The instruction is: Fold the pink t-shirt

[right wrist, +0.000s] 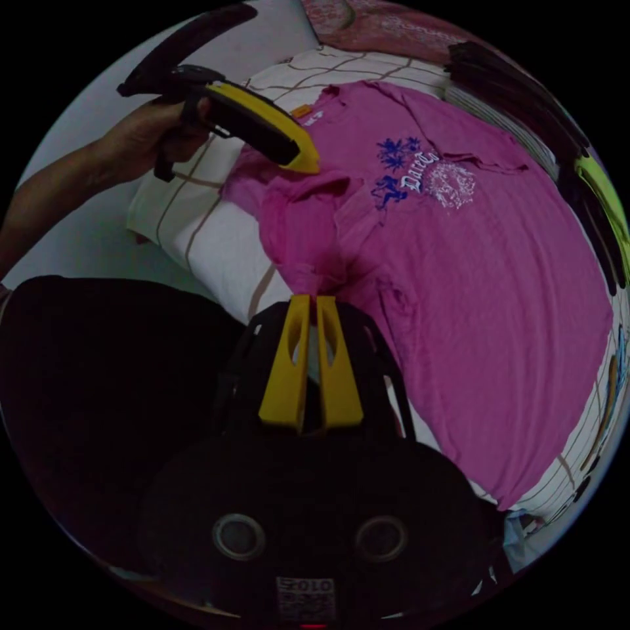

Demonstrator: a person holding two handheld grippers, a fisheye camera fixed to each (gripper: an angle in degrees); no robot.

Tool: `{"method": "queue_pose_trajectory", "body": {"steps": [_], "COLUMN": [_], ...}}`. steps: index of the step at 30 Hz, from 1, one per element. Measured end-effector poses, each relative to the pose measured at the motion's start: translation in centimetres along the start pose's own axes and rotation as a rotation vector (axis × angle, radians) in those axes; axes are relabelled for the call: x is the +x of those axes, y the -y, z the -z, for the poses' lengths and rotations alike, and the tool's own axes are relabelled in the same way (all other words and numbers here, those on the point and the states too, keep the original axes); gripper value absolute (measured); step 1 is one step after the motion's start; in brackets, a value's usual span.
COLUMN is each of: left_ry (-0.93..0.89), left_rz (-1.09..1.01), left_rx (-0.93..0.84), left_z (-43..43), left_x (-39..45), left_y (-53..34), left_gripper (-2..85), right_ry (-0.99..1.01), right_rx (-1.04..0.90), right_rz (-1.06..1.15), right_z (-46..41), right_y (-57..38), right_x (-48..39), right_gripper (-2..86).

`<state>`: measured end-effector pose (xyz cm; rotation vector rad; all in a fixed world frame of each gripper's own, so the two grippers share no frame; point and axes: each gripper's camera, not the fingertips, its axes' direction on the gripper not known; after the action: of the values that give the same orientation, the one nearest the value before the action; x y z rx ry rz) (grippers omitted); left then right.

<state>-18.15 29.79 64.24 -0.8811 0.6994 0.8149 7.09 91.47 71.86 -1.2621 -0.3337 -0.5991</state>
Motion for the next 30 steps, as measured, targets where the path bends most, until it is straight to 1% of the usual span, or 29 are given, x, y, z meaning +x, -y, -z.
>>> {"method": "queue_pose_trajectory", "body": {"steps": [2, 4, 8, 15, 18, 20, 22, 24, 28, 30], "left_ry": [-0.076, -0.099, -0.138, -0.166, 0.004, 0.153, 0.25, 0.297, 0.363, 0.389], "left_rz": [0.007, 0.012, 0.038, 0.058, 0.103, 0.098, 0.082, 0.067, 0.012, -0.002], "left_rx": [0.007, 0.006, -0.018, -0.003, -0.02, -0.027, -0.022, -0.002, -0.04, -0.025], "left_z": [-0.2, -0.3, -0.8, -0.8, 0.2, 1.7, 3.3, 4.7, 5.6, 6.2], "left_x": [-0.7, -1.0, -1.4, -0.3, 0.3, 1.2, 2.1, 3.2, 6.1, 7.1], "left_y": [0.7, 1.1, 1.8, 2.8, 2.9, 2.7, 2.2, 1.5, 0.9, 0.9], "left_gripper": [5.9, 5.7, 5.0, 2.4, 0.6, 0.0, -0.1, -0.2, -0.2, -0.2], "right_ry": [0.004, 0.007, 0.016, 0.026, 0.034, 0.041, 0.067, 0.104, 0.168, 0.172], "right_rx": [0.004, 0.005, 0.001, -0.018, -0.016, -0.014, 0.033, 0.096, 0.184, 0.243], "right_rz": [-0.007, -0.002, 0.01, 0.036, 0.041, 0.039, 0.028, 0.0, -0.08, -0.094], "right_z": [-0.2, -0.6, -1.1, -1.8, -2.0, -2.1, -1.8, -1.2, 0.3, 1.4], "right_y": [-0.6, -1.3, -2.6, -4.8, -5.9, -6.7, -8.0, -8.9, -11.0, -12.1], "right_x": [-0.1, -0.4, -0.8, -1.0, -0.9, -0.7, -0.3, 0.3, 1.8, 2.0], "right_gripper": [3.9, 3.9, 3.9, 3.8, 3.8, 3.8, 3.7, 3.7, 3.6, 3.6]}}
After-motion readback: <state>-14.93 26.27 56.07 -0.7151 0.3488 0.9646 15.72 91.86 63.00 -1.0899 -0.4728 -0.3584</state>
